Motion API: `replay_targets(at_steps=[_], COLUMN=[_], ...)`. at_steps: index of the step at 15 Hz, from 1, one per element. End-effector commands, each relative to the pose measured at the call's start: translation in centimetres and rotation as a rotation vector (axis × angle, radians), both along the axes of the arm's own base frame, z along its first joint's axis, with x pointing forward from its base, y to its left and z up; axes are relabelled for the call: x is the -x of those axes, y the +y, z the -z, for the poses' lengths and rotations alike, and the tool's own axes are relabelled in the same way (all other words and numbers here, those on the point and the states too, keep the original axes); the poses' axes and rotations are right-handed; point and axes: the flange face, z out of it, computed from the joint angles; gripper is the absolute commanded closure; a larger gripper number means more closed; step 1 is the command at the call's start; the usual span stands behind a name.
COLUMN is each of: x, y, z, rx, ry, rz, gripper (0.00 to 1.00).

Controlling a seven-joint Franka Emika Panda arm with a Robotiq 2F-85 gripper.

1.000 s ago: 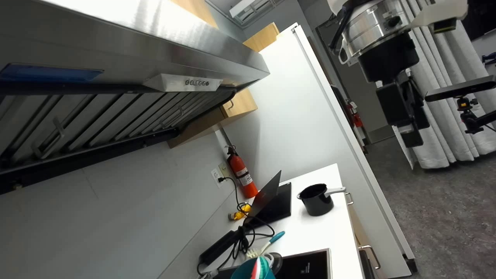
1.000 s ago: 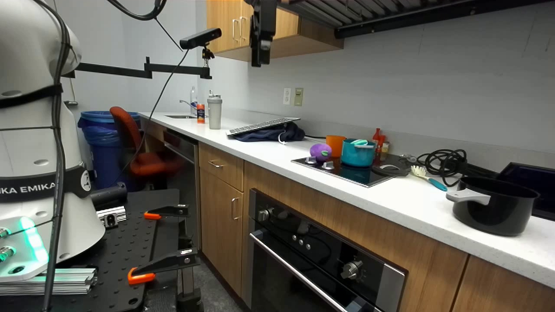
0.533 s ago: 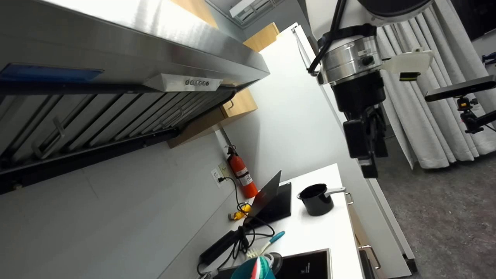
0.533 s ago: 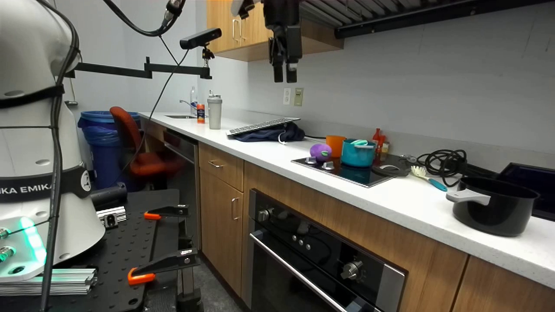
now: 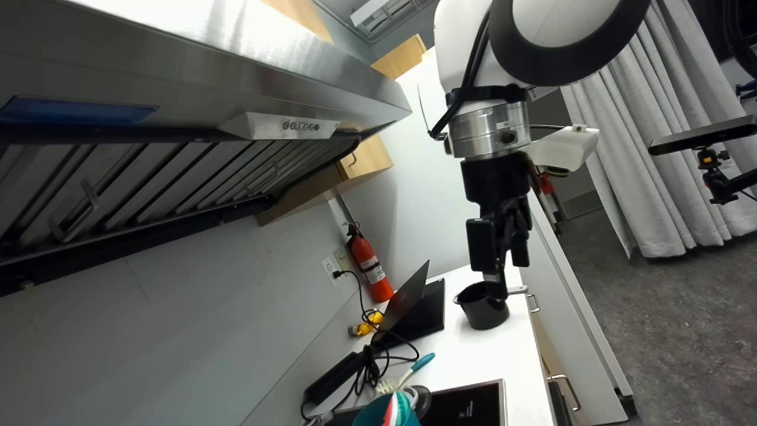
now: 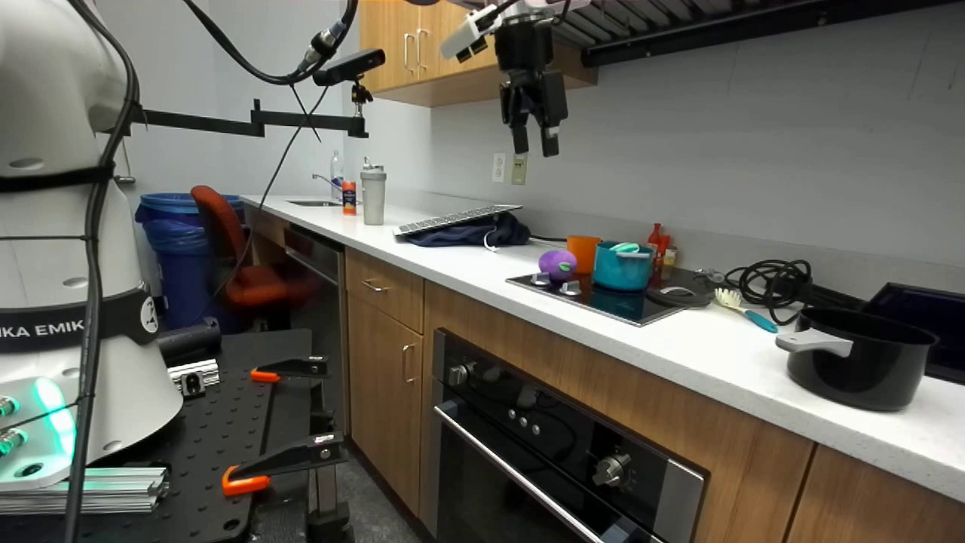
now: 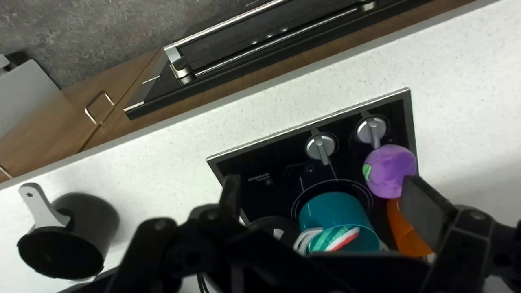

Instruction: Pick up the lid and close the pot

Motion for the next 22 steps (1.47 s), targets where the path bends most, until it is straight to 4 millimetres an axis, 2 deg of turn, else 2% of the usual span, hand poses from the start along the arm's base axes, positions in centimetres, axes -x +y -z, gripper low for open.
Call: replay_targets(at_steps=[1, 5, 7, 10, 22], x=[-0.3, -0.6, -0.5, -1.7, -11.8], y=[0.0, 0.1, -0.3, -0.6, 0.3], z=[0.0, 0.0, 0.6, 1.4, 3.8], rx=[-0.001, -0.002, -0.001, -0.004, -0.062], ry=[0.001, 0.001, 0.008, -0.002, -0.154], rz=[-0.001, -0.002, 0.017, 0.034, 0.096], gripper=[0.0, 0.0, 0.0, 0.0, 0.0])
